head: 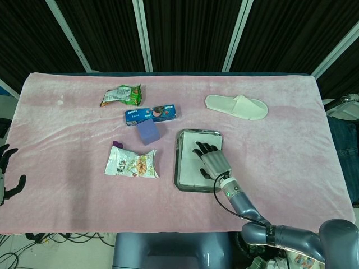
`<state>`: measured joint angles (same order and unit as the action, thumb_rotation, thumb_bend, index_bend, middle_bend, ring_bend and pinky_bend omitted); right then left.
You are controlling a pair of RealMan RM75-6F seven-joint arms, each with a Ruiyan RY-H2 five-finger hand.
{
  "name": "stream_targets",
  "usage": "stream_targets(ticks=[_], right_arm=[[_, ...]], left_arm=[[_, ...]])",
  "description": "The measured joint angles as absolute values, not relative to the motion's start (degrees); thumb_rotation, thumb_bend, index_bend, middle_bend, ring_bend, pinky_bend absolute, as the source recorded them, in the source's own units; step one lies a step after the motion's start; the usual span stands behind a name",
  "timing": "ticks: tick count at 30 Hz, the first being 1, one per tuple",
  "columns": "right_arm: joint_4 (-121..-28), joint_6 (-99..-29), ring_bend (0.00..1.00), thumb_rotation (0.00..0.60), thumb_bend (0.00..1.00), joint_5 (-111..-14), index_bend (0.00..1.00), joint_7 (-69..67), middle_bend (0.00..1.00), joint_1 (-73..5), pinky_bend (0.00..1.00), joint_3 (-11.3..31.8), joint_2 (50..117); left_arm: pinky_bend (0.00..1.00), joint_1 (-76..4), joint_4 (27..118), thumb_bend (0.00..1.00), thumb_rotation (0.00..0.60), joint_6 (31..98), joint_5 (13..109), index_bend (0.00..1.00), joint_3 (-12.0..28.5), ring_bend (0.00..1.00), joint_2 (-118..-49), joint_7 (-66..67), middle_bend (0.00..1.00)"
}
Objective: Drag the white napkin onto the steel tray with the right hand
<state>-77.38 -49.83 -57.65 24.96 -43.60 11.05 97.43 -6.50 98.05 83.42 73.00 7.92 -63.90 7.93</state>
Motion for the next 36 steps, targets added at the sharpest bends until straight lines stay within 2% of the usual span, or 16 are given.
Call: stream_targets(ticks=[23, 36], right_arm=[[-73.0, -46.9, 0.11, 0.600, 0.35, -56.3, 0.25, 25.6, 0.08, -45.4, 0.19, 8.7, 98.3], [-72.6, -45.2, 0.11, 0.600, 0.35, -60.3, 0.25, 22.0, 0.08, -45.9, 0.19, 7.8, 96.4]], left_arm=[[0.01, -6.8, 97.9, 0.37, 0.600, 82.8, 72.6, 0.18, 7.9, 0.00, -64.1, 8.3, 0.08], [0.01, -6.9, 98.0, 0.37, 0.600, 82.8, 72.5, 0.18, 7.8, 0.00, -64.0, 8.5, 0.08]])
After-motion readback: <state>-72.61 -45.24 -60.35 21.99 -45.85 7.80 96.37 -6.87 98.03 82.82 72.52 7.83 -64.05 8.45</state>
